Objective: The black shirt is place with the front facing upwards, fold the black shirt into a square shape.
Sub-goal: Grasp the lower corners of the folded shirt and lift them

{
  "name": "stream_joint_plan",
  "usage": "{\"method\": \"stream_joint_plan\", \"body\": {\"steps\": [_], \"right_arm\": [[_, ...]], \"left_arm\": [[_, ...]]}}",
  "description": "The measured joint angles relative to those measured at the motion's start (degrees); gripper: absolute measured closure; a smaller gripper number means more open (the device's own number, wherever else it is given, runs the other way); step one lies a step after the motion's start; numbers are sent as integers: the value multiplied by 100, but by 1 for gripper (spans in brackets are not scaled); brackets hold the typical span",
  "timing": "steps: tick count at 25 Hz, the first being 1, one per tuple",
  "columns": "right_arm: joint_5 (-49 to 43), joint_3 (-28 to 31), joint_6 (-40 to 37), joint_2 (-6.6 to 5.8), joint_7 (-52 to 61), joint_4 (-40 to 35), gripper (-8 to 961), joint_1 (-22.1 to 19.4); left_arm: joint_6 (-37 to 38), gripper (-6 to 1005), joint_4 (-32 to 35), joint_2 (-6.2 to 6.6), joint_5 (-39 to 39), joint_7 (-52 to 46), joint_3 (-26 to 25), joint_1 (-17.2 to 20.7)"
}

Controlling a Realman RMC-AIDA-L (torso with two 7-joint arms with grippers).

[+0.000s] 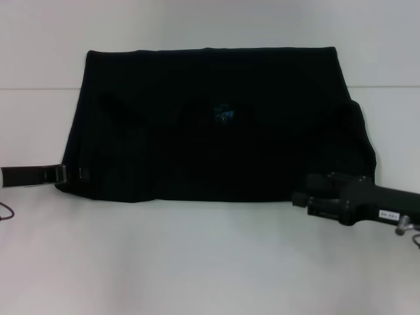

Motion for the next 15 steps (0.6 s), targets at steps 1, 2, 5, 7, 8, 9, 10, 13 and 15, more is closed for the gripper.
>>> {"method": "stream_joint_plan", "body": {"steps": [1, 2, 5, 7, 8, 9, 10, 13, 15], "right_arm": [[1, 3, 8, -65, 432, -113, 234, 0], [1, 3, 8, -65, 432, -113, 234, 0], [-45, -11, 109, -269, 1576, -447, 235, -3], [-259, -28, 193, -471, 2532, -710, 235, 15], [-618, -29, 211, -667, 3427, -988, 236, 77], [-618, -29, 211, -667, 3427, -988, 236, 77], [-887, -33, 209, -762, 3902, -1121, 236, 127], [-1807, -33, 311, -1030, 5456, -1351, 238, 346], [-2321, -34, 346, -1149, 6299, -1358, 241, 517]], "left_arm": [[0, 682, -1, 0, 0, 0, 1, 0], [-2, 712, -2, 0, 0, 0, 1, 0], [-8, 825, -4, -2, 0, 0, -16, 0], [11, 908, -1, 7, -1, 0, -16, 1], [29, 949, 5, 9, -1, 0, -14, 0], [57, 949, 14, 9, -1, 0, -14, 1], [68, 949, 17, 9, -1, 0, -14, 1], [115, 949, 18, 11, -1, 0, -9, -9], [141, 949, 8, 18, 0, 0, -2, -16]]}}
